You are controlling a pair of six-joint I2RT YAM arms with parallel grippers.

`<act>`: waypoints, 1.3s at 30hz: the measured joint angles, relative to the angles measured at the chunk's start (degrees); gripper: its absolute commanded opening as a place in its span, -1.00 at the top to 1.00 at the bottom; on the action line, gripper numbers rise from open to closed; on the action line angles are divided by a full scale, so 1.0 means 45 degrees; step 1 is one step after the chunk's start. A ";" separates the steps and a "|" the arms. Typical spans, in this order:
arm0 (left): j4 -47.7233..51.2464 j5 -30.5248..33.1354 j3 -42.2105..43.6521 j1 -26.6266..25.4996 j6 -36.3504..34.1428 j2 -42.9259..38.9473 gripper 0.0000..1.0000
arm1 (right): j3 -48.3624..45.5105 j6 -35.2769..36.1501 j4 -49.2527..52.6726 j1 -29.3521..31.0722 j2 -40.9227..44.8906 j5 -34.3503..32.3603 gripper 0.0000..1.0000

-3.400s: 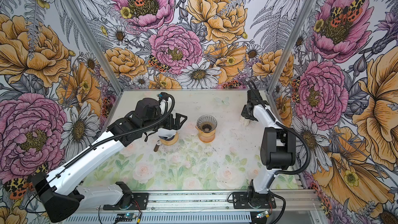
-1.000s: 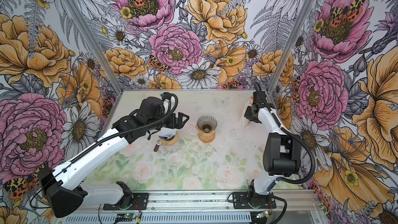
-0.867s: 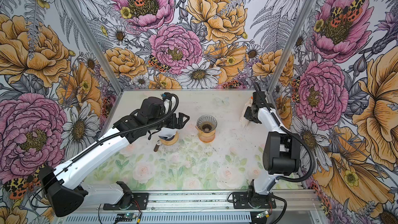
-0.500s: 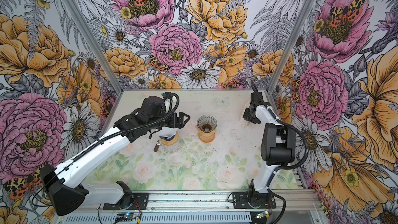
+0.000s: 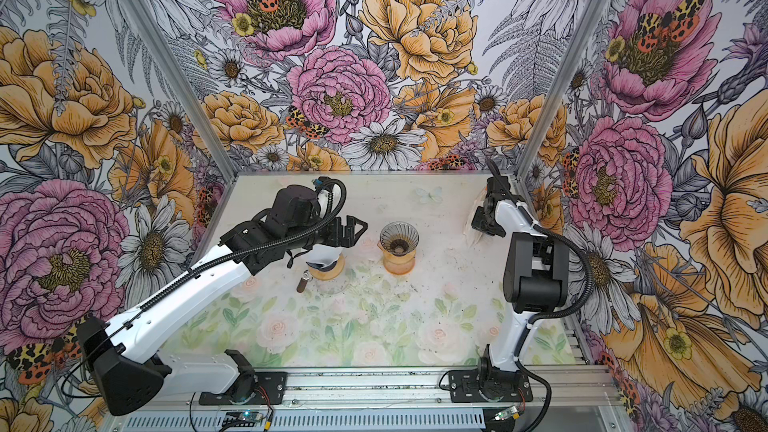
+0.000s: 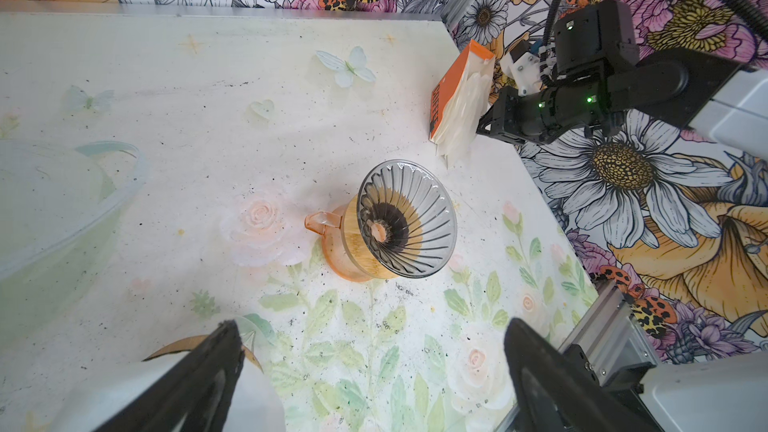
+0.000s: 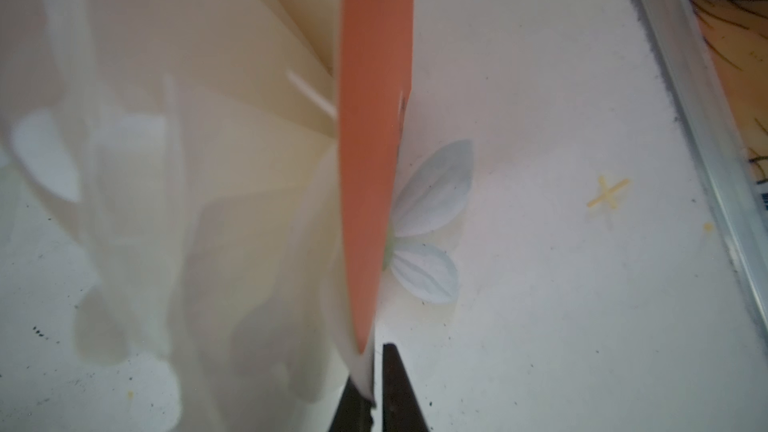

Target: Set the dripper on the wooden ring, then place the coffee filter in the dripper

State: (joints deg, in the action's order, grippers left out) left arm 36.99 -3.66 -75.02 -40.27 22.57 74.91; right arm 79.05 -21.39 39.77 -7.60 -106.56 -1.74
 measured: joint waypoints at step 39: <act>0.0000 -0.0155 -0.0287 -0.0112 -0.0005 0.0525 -0.98 | -0.0515 -0.0194 0.0005 0.0000 0.0806 0.0631 0.86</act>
State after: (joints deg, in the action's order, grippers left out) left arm 36.99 -4.36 -76.31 -40.77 22.55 77.28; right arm 76.73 -22.26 39.79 -7.60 -102.94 1.10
